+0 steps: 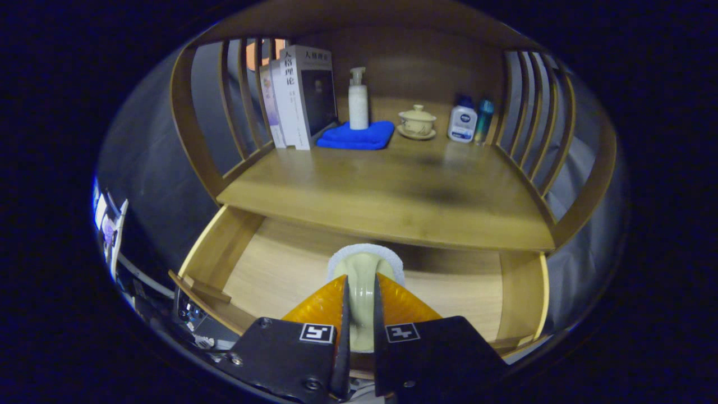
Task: Pull open the drawer, take out the items inside it, and place them on the countertop above the cabinet.
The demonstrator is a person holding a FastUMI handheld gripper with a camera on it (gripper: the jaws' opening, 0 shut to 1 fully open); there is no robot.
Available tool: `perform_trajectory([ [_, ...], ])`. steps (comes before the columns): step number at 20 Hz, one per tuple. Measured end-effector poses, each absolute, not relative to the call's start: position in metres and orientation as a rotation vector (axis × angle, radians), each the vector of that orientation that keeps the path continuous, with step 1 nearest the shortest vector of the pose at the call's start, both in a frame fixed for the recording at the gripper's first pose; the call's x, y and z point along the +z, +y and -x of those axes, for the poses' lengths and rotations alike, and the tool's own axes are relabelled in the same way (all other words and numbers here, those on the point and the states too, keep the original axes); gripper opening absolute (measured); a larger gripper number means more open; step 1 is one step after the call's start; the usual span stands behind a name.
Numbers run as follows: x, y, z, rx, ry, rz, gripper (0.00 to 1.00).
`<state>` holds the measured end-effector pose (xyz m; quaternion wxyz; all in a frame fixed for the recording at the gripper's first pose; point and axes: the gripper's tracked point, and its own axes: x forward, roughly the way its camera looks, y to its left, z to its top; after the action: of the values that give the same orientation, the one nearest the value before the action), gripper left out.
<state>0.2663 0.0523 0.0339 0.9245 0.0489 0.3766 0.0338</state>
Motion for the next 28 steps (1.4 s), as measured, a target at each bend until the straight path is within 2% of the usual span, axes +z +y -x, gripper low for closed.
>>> perform_trajectory([
  [10,0.084,0.029,-0.315,0.009,0.718,-0.200,0.20],
  [18,0.066,0.017,-0.383,-0.049,0.721,-0.266,0.20],
  [28,0.060,0.013,-0.409,-0.063,0.650,-0.265,0.20],
])
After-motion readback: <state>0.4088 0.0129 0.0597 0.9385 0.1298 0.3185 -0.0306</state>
